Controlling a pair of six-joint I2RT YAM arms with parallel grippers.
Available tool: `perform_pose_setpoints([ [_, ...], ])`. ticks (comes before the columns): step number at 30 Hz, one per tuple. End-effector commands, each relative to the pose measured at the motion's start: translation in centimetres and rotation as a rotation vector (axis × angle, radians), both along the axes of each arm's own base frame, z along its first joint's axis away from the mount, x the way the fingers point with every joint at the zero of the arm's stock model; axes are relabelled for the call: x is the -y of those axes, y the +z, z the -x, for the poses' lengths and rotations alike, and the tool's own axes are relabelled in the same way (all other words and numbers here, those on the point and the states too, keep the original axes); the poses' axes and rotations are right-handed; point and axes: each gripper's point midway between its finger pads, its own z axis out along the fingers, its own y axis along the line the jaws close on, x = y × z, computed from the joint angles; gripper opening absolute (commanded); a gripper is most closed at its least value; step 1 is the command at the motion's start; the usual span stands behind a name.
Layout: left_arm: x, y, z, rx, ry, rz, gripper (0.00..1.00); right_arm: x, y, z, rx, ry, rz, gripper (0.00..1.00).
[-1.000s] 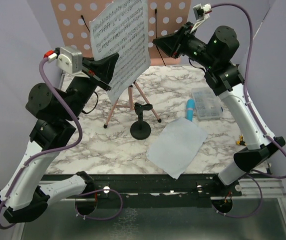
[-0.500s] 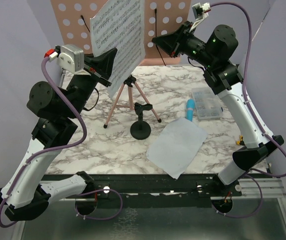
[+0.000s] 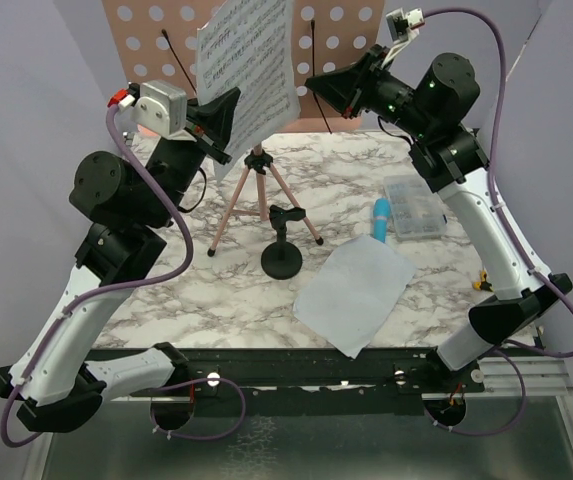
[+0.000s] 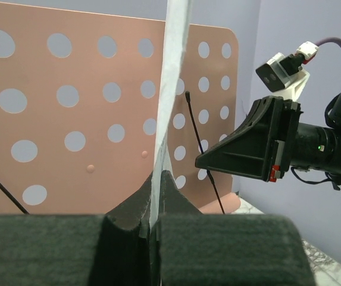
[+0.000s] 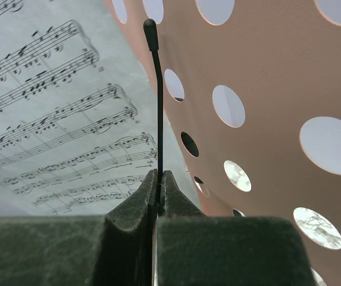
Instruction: Set up the instrument practice props
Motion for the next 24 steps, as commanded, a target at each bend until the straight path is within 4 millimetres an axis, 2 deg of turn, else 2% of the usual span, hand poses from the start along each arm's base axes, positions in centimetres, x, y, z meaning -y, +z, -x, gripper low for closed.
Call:
perform_pose_setpoints([
  [1, -0.4, 1.3, -0.3, 0.039, 0.037, 0.000, 0.00, 0.6, 2.0, 2.6, 0.093, 0.051, -0.009, 0.01],
  [10, 0.1, 1.0, -1.1, 0.040, 0.050, -0.026, 0.00, 0.8, 2.4, 3.8, 0.144, 0.077, -0.006, 0.00],
  [17, 0.9, 1.6, -1.5, 0.067, 0.034, -0.030, 0.00, 0.9, 2.2, 4.3, 0.160, 0.090, 0.002, 0.00],
  [24, 2.4, 2.4, -0.8, 0.112, -0.052, -0.011, 0.00, 1.2, 2.8, 5.0, 0.207, 0.093, -0.010, 0.01],
])
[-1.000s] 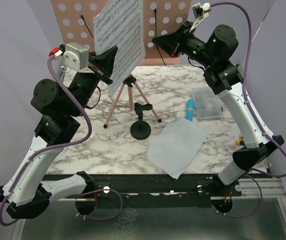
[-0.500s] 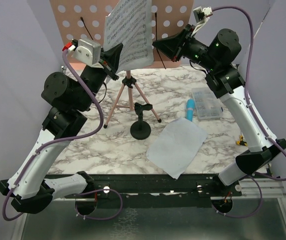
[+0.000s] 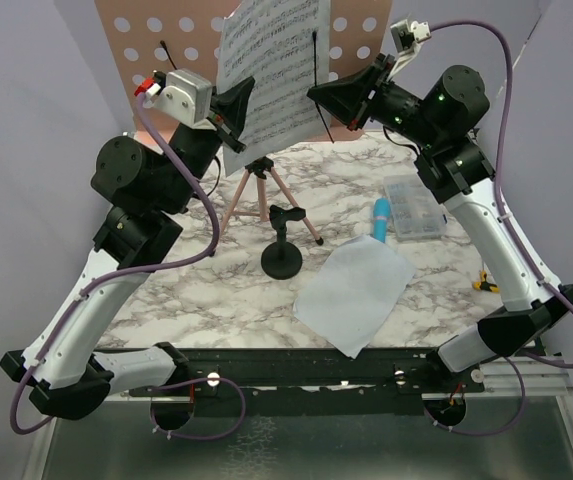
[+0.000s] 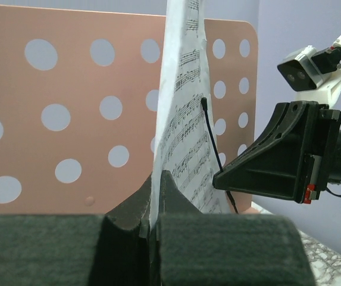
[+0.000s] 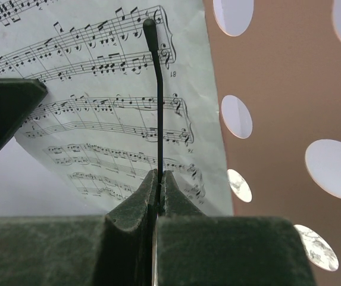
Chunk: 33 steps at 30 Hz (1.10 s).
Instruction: Set up the instrument practice props
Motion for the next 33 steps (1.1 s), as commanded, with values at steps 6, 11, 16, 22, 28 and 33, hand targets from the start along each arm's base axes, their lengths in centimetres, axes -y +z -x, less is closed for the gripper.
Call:
perform_pose_setpoints([
  [6, 1.9, 2.5, 1.1, 0.104, -0.109, 0.033, 0.00, 1.0, 2.8, 2.8, 0.122, 0.033, -0.032, 0.01],
  [11, 2.5, 2.8, 0.4, 0.114, -0.114, 0.055, 0.00, 1.2, 2.9, 3.1, 0.126, 0.034, -0.034, 0.00],
  [16, 3.4, 2.7, -0.3, 0.120, -0.124, 0.041, 0.00, 1.3, 3.0, 3.2, 0.128, 0.032, -0.034, 0.01],
  [22, 4.2, 2.4, -1.0, 0.122, -0.127, 0.019, 0.00, 1.3, 2.9, 3.3, 0.127, 0.035, -0.035, 0.00],
  [28, 4.8, 2.0, -1.8, 0.107, -0.125, 0.010, 0.00, 1.2, 2.8, 3.2, 0.124, 0.037, -0.035, 0.01],
  [33, 4.4, 1.8, -1.9, 0.098, -0.107, 0.018, 0.23, 1.1, 2.6, 3.0, 0.117, 0.033, -0.034, 0.00],
])
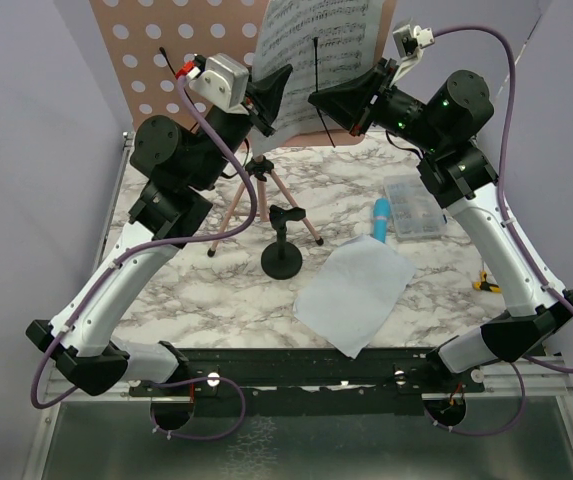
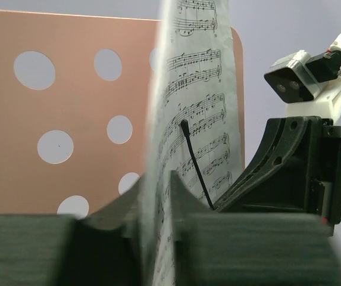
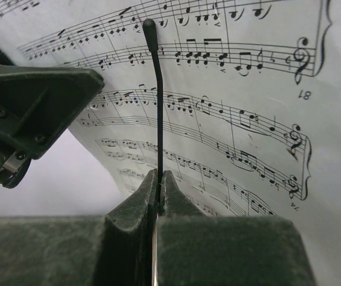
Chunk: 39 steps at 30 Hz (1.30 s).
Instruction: Set up the instrument practice props
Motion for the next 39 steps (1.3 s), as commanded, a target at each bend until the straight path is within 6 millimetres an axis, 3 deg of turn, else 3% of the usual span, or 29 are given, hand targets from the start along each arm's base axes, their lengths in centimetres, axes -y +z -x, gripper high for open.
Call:
perform_pose_setpoints([
  [1, -0.5, 1.2, 0.7, 0.029, 0.003, 0.022, 0.28, 0.8, 2.4, 1.8, 0.090, 0.014, -0.034, 0.01],
  [6, -1.2, 0.6, 0.9, 0.018, 0.024, 0.023, 0.41, 0.9, 2.3, 1.6, 0.088, 0.006, -0.032, 0.00],
  [10, -2.4, 0.1, 0.9, 0.004, 0.069, 0.037, 0.45, 0.8, 2.2, 1.6, 0.087, 0.006, -0.032, 0.00],
  [17, -3.8, -1.3, 0.9, -0.025, 0.126, 0.038, 0.45, 0.8, 2.1, 1.5, 0.083, 0.007, -0.032, 0.01],
  [24, -4.2, -2.5, 0.6, -0.048, 0.154, 0.020, 0.38, 0.7, 2.1, 1.4, 0.082, 0.005, -0.034, 0.00],
  [29, -4.2, -2.8, 0.2, -0.056, 0.170, 0.011, 0.31, 0.8, 2.2, 1.4, 0.081, 0.004, -0.035, 0.00],
  [34, -4.2, -2.7, 0.2, -0.057, 0.173, 0.013, 0.31, 0.8, 2.2, 1.3, 0.079, 0.001, -0.038, 0.01],
  [39, -4.3, -2.6, 0.6, -0.056, 0.162, 0.022, 0.35, 0.9, 2.2, 1.1, 0.070, -0.012, -0.047, 0.18],
])
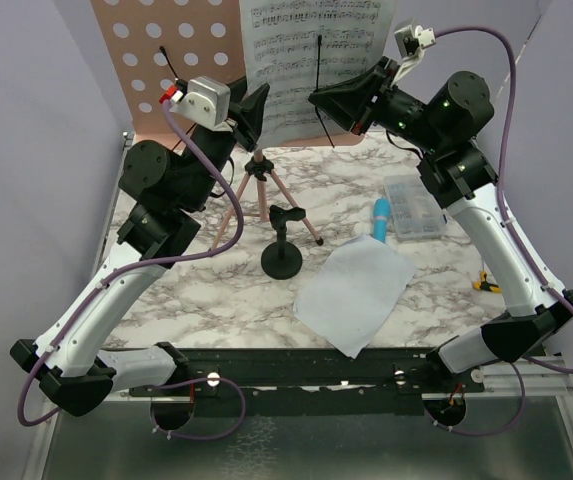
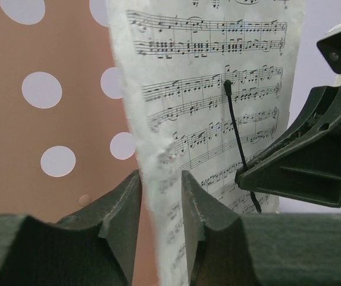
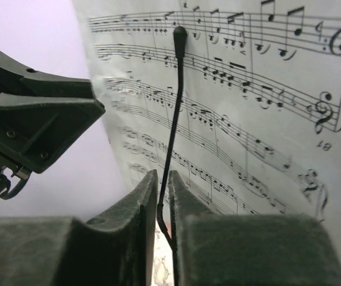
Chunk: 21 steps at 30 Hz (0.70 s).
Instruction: Set up the instrument practice props
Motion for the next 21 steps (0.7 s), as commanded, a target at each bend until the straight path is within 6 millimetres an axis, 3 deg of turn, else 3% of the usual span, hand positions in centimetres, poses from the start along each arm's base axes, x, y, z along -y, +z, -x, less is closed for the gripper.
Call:
perform_pose_setpoints([
  [1, -0.5, 0.3, 0.6, 0.004, 0.005, 0.012, 0.37, 0.9, 2.3, 1.1, 0.069, -0.011, -0.046, 0.22],
  [7, -0.8, 0.9, 1.5, 0.022, -0.019, 0.039, 0.45, 1.0, 2.4, 1.4, 0.075, -0.006, -0.047, 0.35],
  [16, -1.3, 0.8, 2.1, 0.029, -0.024, 0.046, 0.55, 1.4, 2.7, 2.1, 0.082, -0.010, -0.054, 0.44],
  [21, -1.5, 0.4, 2.4, 0.028, -0.026, 0.047, 0.68, 1.6, 2.8, 2.3, 0.088, -0.014, -0.057, 0.48],
])
